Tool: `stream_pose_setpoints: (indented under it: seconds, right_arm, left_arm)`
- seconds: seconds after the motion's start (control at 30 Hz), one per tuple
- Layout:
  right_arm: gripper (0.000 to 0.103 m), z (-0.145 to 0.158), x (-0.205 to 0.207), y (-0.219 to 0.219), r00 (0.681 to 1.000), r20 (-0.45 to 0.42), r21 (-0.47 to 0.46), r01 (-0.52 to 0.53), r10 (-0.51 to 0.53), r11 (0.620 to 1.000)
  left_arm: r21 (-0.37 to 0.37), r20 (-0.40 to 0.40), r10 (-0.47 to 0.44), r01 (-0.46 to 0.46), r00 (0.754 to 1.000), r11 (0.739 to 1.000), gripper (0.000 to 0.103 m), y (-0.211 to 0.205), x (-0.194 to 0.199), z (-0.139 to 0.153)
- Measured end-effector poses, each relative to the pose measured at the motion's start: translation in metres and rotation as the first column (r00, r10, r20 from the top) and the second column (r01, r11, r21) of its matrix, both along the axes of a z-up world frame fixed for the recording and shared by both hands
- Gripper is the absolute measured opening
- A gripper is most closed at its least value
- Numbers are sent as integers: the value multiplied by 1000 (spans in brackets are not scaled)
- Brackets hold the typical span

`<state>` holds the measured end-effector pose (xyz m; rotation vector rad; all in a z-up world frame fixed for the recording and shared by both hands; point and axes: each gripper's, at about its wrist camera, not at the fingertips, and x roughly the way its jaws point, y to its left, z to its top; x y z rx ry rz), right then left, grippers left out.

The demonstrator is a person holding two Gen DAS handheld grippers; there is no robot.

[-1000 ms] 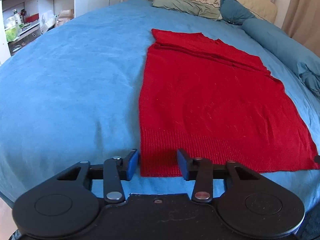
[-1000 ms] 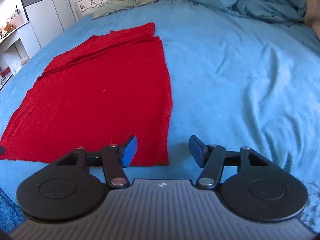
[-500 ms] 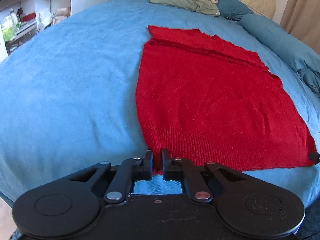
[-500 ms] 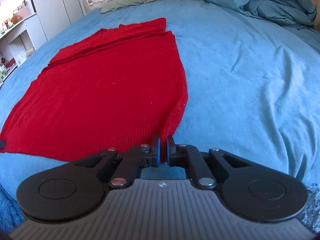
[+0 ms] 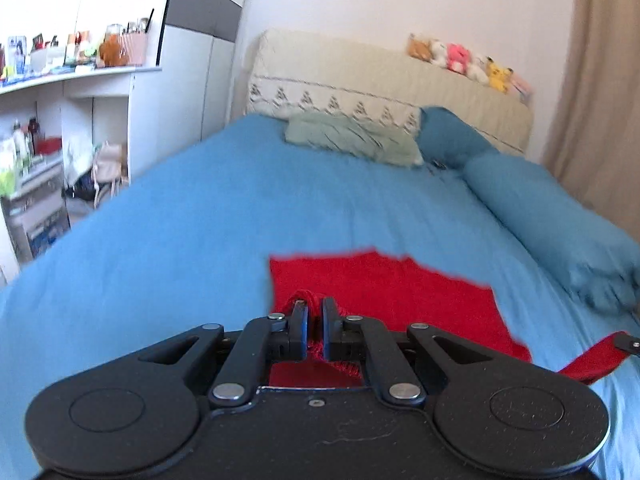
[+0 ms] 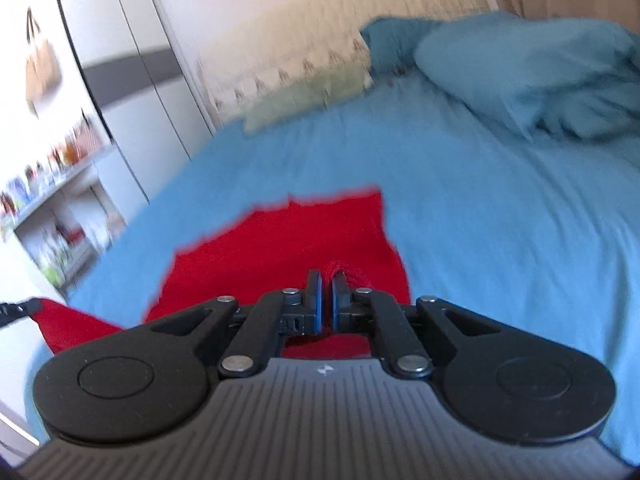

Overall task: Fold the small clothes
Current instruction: 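Grasp the sweater hem with both grippers and fold it toward the collar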

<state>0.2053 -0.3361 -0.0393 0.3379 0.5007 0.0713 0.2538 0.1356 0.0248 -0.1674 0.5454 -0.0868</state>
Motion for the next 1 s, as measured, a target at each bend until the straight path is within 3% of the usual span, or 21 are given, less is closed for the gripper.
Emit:
stream_pose_setpoints:
  seconds: [0.1,0.2,0.3,0.4,0.47,0.6,0.73,0.83,0.9,0.93,0.97,1.0]
  right_arm:
    - [20,20,70,-3,1000,23,-16,-3,3,1000]
    - [20,20,145,-7,999,33,-17,0,1,1000]
    - [20,-4,217,-11,999,30,-29,-26,27,999]
    - [20,-44,274,-13,1000,-19,-38,-6,5,999]
    - [20,-76,302,-12,997,-69,-32,29,-31,999]
    - [20,-111,333,-13,994,-97,-47,52,-56,998]
    - [20,-126,354,-18,991,-112,-39,65,-69,997]
    - [21,-133,367,-16,987,-147,-59,63,-71,996]
    - [28,-132,371,-12,985,-154,-90,70,-83,994]
    - [48,-129,367,-11,985,-148,-104,77,-92,992]
    - [83,-124,359,-10,987,-126,-118,83,-97,990]
    - [97,-119,350,-8,990,-94,-130,90,-102,987]
  left_arm:
    - [25,13,32,-32,999,999,7,-9,68,13]
    - [82,21,68,-70,997,994,7,-24,136,8]
    - [97,-18,110,-108,994,989,7,-36,199,-21]
    - [121,-66,141,-132,988,984,7,-46,248,-68]
    - [129,-103,153,-139,983,982,7,-50,273,-99]
    - [161,-129,162,-140,978,977,7,-54,300,-138]
    - [157,-130,165,-144,978,977,7,-52,319,-149]
    - [196,-131,149,-122,980,973,10,-58,324,-151]
    - [209,-121,156,-128,980,969,25,-59,320,-148]
    - [210,-115,162,-135,980,968,55,-60,320,-145]
    - [211,-103,167,-142,981,967,83,-58,312,-140]
    - [214,-73,165,-146,984,966,90,-57,303,-134]
